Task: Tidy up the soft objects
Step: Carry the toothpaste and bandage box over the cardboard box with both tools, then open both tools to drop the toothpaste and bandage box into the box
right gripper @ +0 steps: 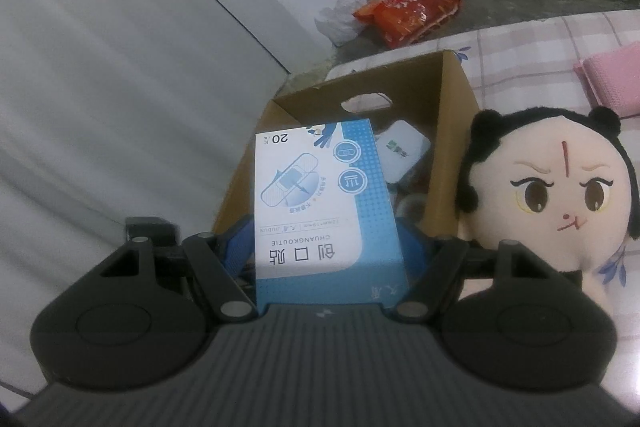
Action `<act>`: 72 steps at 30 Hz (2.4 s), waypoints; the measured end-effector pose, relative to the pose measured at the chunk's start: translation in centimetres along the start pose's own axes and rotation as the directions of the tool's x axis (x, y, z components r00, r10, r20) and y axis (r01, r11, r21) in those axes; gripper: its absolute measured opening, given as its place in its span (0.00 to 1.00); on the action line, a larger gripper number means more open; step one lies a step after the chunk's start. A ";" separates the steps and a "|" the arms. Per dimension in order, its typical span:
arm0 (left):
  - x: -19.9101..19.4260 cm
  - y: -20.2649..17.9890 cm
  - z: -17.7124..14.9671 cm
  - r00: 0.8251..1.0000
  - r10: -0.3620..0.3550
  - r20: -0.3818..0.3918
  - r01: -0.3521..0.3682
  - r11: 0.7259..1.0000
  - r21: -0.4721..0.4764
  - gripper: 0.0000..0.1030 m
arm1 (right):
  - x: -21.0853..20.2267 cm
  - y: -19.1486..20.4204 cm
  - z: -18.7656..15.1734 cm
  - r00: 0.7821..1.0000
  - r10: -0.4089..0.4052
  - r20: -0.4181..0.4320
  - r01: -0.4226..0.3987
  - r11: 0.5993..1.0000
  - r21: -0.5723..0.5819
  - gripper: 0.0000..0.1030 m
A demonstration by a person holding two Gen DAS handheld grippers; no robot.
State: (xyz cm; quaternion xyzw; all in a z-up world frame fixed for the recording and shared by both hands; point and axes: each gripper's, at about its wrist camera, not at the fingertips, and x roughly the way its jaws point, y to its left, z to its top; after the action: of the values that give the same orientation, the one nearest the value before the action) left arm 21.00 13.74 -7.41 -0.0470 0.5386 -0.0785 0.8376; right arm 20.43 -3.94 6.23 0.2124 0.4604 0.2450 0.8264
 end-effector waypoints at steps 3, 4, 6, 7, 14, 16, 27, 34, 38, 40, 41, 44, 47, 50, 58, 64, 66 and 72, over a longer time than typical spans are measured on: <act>0.7 0.0 0.7 1.000 -0.005 -0.021 0.005 1.000 -0.025 0.32 | 1.4 -0.6 0.5 1.000 -0.024 -0.015 0.023 1.000 -0.006 0.71; 0.7 0.0 0.8 1.000 -0.012 -0.023 0.012 1.000 -0.023 0.31 | 1.5 -0.7 0.6 0.999 -0.032 -0.020 0.031 0.999 -0.010 0.71; 1.0 0.1 1.1 0.999 -0.028 -0.029 0.028 0.999 -0.019 0.32 | 1.9 -0.7 0.7 0.999 -0.043 -0.025 0.043 0.999 -0.014 0.71; 0.9 0.0 1.0 0.999 -0.032 -0.029 0.031 0.999 -0.016 0.36 | 2.1 -0.7 0.8 0.999 -0.048 -0.025 0.047 0.999 -0.018 0.71; -1.7 0.6 0.9 0.998 -0.046 0.037 0.047 0.998 -0.052 0.47 | 2.4 -1.0 1.1 0.997 -0.074 -0.020 0.074 0.997 -0.025 0.71; -3.3 1.0 0.6 0.995 -0.073 0.073 0.078 0.994 -0.073 0.53 | 2.4 -1.0 1.1 0.997 -0.075 -0.020 0.074 0.997 -0.025 0.71; -6.4 3.7 -1.2 0.991 -0.063 0.115 0.085 0.977 -0.194 0.57 | 3.1 0.5 0.8 0.993 -0.108 -0.056 0.106 0.993 -0.047 0.73; -4.7 2.6 -1.5 0.995 -0.075 0.070 0.085 0.985 -0.153 0.56 | 3.5 0.0 -0.4 0.987 -0.151 -0.059 0.148 0.988 -0.053 0.76; -4.5 2.0 -1.6 0.994 -0.080 0.069 0.088 0.987 -0.131 0.55 | 2.9 -0.6 -0.5 0.986 -0.161 -0.044 0.159 0.986 -0.050 0.76; -4.5 1.6 -1.7 0.995 -0.076 0.070 0.083 0.990 -0.114 0.54 | 2.3 -0.9 -0.5 0.987 -0.159 -0.028 0.157 0.986 -0.051 0.76; -4.4 1.5 -1.7 0.995 -0.073 0.066 0.080 0.991 -0.105 0.53 | 1.8 -0.9 -0.6 0.987 -0.158 -0.014 0.157 0.986 -0.060 0.76; -4.0 0.9 -1.8 0.996 -0.073 0.046 0.076 0.994 -0.077 0.48 | 0.5 -1.2 -0.9 0.987 -0.158 0.019 0.159 0.985 -0.074 0.76; -3.6 0.0 -2.1 0.996 -0.090 0.022 0.090 0.995 -0.034 0.42 | -1.0 -1.9 -1.3 0.988 -0.146 0.044 0.148 0.987 -0.063 0.76; -2.8 -1.0 -2.2 0.997 -0.080 -0.010 0.080 0.997 0.007 0.35 | -2.6 -2.8 -1.8 0.989 -0.132 0.073 0.136 0.990 -0.049 0.76; -1.2 -1.1 -1.3 0.997 -0.058 -0.046 0.055 0.996 -0.064 0.32 | -5.9 -6.0 -3.5 0.983 -0.138 0.120 0.138 0.990 0.013 0.76; 0.2 0.0 -0.5 0.989 -0.110 -0.095 0.090 0.977 -0.193 0.34 | -6.9 -8.2 -4.4 0.982 -0.138 0.129 0.132 0.990 0.056 0.76; 0.5 0.6 -0.4 0.981 -0.165 -0.104 0.135 0.960 -0.247 0.34 | -7.0 -8.6 -4.5 0.983 -0.132 0.129 0.124 0.990 0.067 0.76; 0.0 1.1 -0.3 0.947 -0.317 -0.062 0.278 0.898 -0.340 0.34 | -7.4 -9.8 -4.8 0.983 -0.128 0.131 0.115 0.988 0.099 0.76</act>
State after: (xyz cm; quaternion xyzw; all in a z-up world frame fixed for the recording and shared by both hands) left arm 20.79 14.85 -7.77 -0.2624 0.5781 -0.1178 0.7636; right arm 14.93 -15.57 3.10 0.2376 0.4252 0.1577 0.8590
